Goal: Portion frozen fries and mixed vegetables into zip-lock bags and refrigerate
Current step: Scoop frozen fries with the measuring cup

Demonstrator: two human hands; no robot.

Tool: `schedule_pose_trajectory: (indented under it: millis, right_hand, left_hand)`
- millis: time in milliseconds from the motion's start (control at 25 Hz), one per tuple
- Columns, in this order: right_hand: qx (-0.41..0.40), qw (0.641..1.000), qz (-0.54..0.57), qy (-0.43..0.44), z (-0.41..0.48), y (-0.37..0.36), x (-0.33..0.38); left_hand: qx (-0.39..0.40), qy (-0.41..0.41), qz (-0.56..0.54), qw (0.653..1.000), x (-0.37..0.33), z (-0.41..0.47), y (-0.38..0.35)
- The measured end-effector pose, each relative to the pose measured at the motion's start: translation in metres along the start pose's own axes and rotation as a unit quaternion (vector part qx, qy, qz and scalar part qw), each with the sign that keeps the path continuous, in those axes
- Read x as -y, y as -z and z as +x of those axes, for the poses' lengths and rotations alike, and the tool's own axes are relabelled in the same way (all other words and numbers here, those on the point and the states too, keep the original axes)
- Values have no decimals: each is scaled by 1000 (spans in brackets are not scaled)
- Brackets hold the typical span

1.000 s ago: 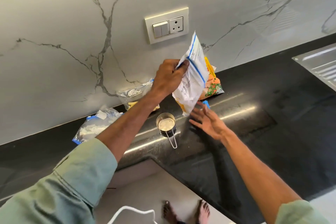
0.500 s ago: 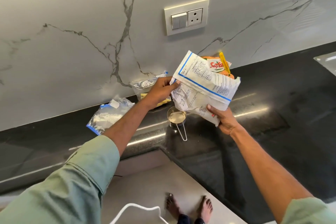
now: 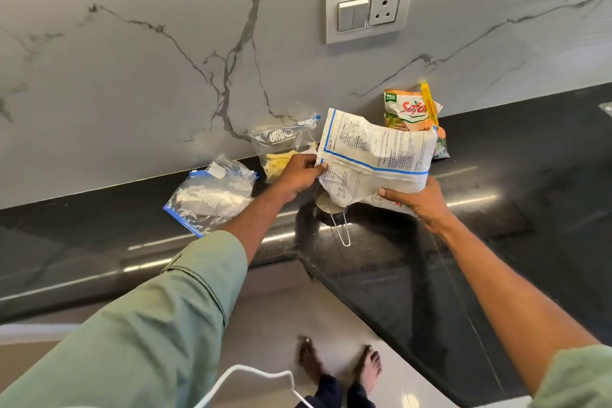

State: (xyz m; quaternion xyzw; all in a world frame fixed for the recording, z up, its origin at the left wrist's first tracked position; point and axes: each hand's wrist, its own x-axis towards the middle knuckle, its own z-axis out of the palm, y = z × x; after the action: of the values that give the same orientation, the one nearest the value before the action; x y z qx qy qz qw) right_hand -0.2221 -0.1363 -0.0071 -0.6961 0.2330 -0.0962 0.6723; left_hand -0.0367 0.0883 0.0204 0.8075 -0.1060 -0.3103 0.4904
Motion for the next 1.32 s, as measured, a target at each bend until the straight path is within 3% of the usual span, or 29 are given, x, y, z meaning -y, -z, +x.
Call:
schedule_pose_trajectory:
  millis: [480,1320]
  right_hand:
    - [50,994,-70,63,16,-9,18]
    - [49,990,-88,99,23,-10,33]
  left_hand:
    - [20,40,-69,997,15,-5,5]
    - [7,68,-192,979,28,-12,16]
